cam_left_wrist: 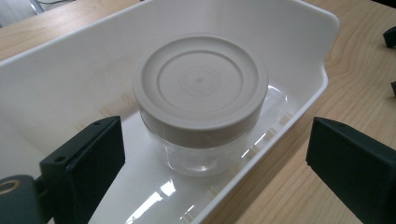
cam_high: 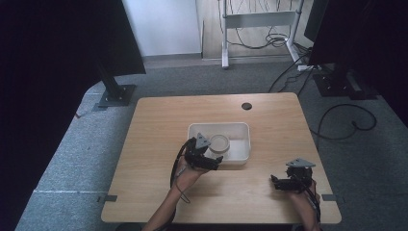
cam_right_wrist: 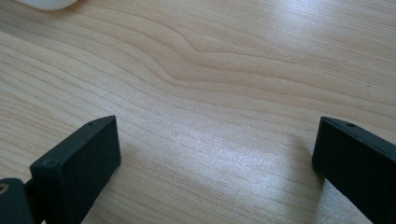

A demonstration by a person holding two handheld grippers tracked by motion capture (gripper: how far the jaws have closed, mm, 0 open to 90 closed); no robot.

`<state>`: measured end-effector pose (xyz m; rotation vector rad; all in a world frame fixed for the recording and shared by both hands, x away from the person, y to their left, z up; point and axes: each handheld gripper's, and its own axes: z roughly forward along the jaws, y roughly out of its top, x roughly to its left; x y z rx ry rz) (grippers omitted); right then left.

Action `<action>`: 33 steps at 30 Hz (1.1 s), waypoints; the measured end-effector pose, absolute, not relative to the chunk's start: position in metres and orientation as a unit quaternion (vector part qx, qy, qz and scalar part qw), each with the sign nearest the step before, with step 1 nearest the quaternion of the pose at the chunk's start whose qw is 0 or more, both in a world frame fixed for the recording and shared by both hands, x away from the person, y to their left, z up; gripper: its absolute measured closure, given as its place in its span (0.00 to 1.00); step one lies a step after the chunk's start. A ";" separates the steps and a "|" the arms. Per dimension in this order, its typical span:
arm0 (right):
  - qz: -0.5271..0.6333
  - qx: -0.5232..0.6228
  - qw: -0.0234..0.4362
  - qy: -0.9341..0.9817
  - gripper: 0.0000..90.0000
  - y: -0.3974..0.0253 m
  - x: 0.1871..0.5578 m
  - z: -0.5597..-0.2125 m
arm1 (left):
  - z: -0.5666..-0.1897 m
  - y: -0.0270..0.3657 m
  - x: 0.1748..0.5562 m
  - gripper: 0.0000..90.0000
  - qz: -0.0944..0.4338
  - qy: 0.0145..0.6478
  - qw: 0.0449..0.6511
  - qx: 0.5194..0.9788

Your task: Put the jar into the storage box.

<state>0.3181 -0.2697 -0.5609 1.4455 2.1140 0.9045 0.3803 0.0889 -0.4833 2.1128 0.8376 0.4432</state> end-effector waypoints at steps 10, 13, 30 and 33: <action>0.325 0.520 0.211 0.761 0.01 -0.270 0.318 -0.561 | -0.483 0.098 0.373 0.05 0.170 0.324 0.409 0.836; 0.326 0.520 0.211 0.761 0.01 -0.270 0.318 -0.561 | -0.483 0.100 0.371 0.05 0.169 0.321 0.411 0.837; 0.325 0.520 0.211 0.761 0.01 -0.270 0.318 -0.561 | -0.485 0.113 0.361 0.05 0.170 0.319 0.416 0.834; 0.326 0.520 0.211 0.761 0.01 -0.270 0.318 -0.561 | -0.485 0.116 0.359 0.05 0.170 0.317 0.418 0.834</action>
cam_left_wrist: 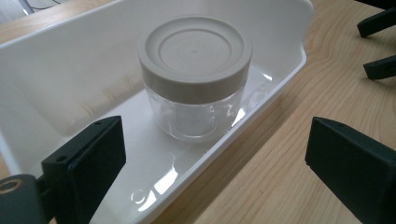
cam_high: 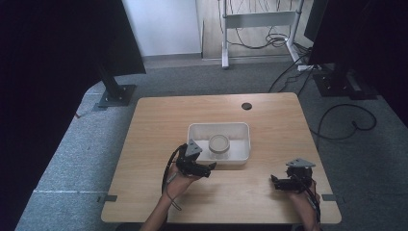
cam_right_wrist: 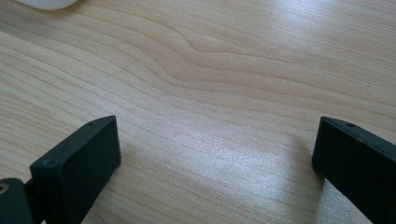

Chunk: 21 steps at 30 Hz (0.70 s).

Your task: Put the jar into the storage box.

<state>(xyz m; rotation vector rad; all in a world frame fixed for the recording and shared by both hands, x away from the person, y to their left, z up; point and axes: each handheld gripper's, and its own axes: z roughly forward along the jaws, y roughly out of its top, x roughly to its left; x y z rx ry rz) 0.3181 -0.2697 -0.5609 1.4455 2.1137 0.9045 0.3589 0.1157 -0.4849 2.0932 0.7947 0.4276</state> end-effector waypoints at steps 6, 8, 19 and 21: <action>0.325 0.520 0.211 0.761 0.01 -0.270 0.318 -0.561 | -0.484 0.121 0.356 0.06 0.173 0.314 0.421 0.833; 0.325 0.520 0.211 0.761 0.01 -0.270 0.318 -0.561 | -0.484 0.123 0.355 0.06 0.173 0.313 0.422 0.833; 0.325 0.520 0.211 0.761 0.01 -0.270 0.318 -0.561 | -0.485 0.133 0.349 0.06 0.174 0.311 0.425 0.832; 0.325 0.520 0.211 0.761 0.01 -0.270 0.318 -0.561 | -0.485 0.134 0.348 0.06 0.174 0.310 0.426 0.832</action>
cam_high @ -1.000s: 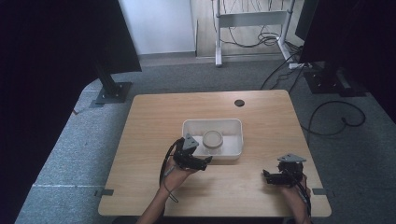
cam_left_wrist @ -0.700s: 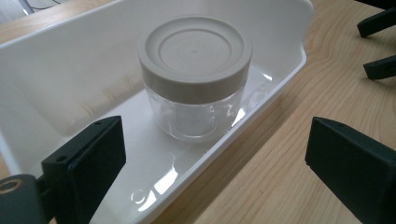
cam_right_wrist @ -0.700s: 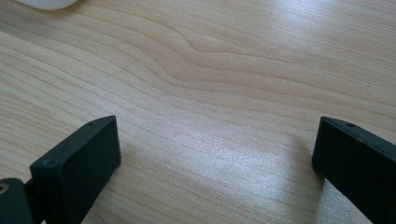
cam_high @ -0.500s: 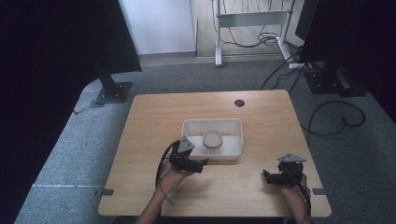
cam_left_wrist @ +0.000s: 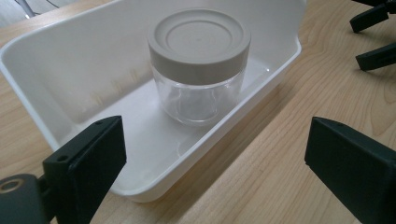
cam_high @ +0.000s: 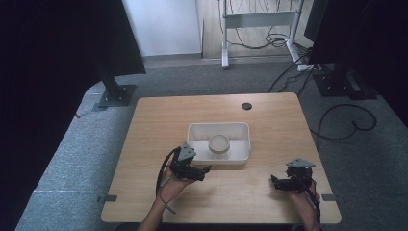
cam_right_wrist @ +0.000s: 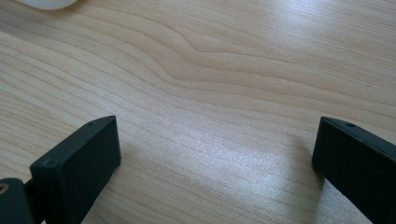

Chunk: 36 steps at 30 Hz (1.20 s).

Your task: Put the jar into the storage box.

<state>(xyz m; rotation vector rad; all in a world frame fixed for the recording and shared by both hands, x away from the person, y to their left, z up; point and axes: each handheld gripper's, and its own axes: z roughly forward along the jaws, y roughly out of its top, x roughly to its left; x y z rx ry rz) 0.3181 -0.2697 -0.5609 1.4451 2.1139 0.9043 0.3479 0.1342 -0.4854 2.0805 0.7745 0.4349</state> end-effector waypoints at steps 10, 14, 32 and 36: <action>0.326 0.520 0.211 0.761 0.01 -0.270 0.318 -0.561 | -0.489 0.144 0.342 0.06 0.171 0.311 0.429 0.831; 0.325 0.520 0.211 0.761 0.01 -0.270 0.318 -0.561 | -0.492 0.149 0.340 0.06 0.169 0.314 0.428 0.831; 0.325 0.520 0.211 0.761 0.01 -0.270 0.318 -0.561 | -0.509 0.167 0.332 0.06 0.163 0.327 0.428 0.826; 0.325 0.520 0.212 0.761 0.01 -0.270 0.318 -0.561 | -0.512 0.170 0.330 0.06 0.166 0.329 0.425 0.827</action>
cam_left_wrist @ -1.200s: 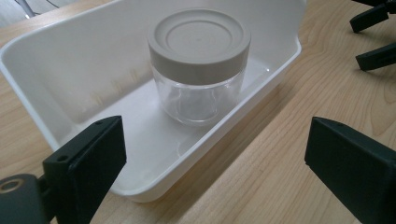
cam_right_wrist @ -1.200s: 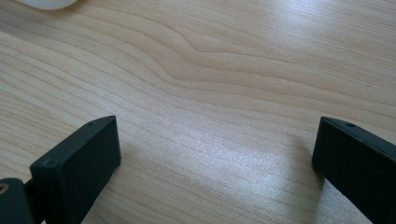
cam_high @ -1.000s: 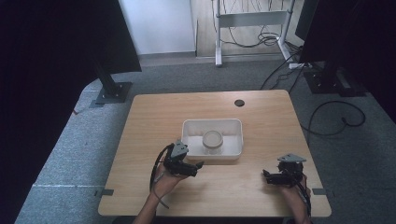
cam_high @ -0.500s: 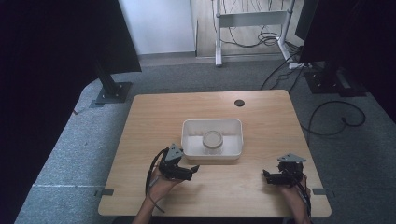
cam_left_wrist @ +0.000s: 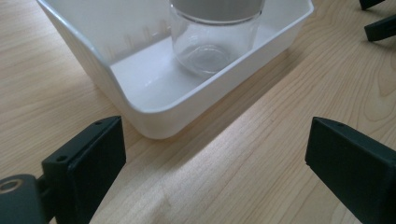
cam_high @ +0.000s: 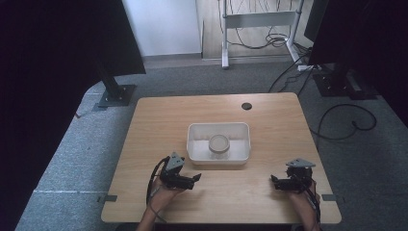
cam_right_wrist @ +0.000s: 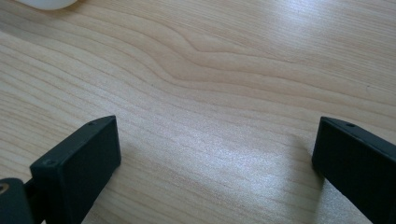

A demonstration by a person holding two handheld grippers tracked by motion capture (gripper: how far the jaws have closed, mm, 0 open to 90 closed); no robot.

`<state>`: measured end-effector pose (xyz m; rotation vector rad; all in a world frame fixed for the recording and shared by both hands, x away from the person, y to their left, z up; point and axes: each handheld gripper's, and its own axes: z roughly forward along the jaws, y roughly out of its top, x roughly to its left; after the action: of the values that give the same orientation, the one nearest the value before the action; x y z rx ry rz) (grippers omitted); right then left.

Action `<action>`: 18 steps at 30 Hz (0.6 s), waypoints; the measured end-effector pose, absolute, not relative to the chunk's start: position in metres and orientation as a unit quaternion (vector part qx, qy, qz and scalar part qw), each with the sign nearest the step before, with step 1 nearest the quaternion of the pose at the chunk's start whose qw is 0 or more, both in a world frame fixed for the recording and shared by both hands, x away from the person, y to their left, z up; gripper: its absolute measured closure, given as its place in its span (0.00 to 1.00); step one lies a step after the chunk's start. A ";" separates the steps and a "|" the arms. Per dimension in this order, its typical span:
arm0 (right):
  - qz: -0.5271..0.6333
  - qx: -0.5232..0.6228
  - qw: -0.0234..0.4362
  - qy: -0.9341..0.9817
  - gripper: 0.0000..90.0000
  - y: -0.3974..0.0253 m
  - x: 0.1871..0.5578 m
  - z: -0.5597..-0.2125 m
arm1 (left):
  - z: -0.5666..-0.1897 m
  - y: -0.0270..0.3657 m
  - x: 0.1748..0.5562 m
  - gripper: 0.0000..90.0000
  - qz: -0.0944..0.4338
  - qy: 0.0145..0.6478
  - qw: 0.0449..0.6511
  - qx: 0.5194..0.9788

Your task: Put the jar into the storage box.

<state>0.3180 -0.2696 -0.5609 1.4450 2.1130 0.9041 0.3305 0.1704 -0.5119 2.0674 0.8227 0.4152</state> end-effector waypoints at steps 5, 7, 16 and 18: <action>0.325 0.521 0.212 0.760 0.01 -0.270 0.318 -0.561 | -0.517 0.174 0.328 0.06 0.167 0.333 0.422 0.826; 0.325 0.521 0.212 0.760 0.01 -0.270 0.318 -0.561 | -0.519 0.176 0.327 0.06 0.167 0.336 0.421 0.826; 0.325 0.521 0.212 0.760 0.01 -0.269 0.318 -0.561 | -0.526 0.182 0.324 0.05 0.169 0.344 0.415 0.825; 0.325 0.521 0.212 0.760 0.01 -0.269 0.318 -0.561 | -0.527 0.183 0.324 0.06 0.168 0.346 0.415 0.825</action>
<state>0.3177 -0.2694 -0.5609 1.4474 2.1101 0.9034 0.3236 0.1833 -0.5270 2.0717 0.8697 0.4221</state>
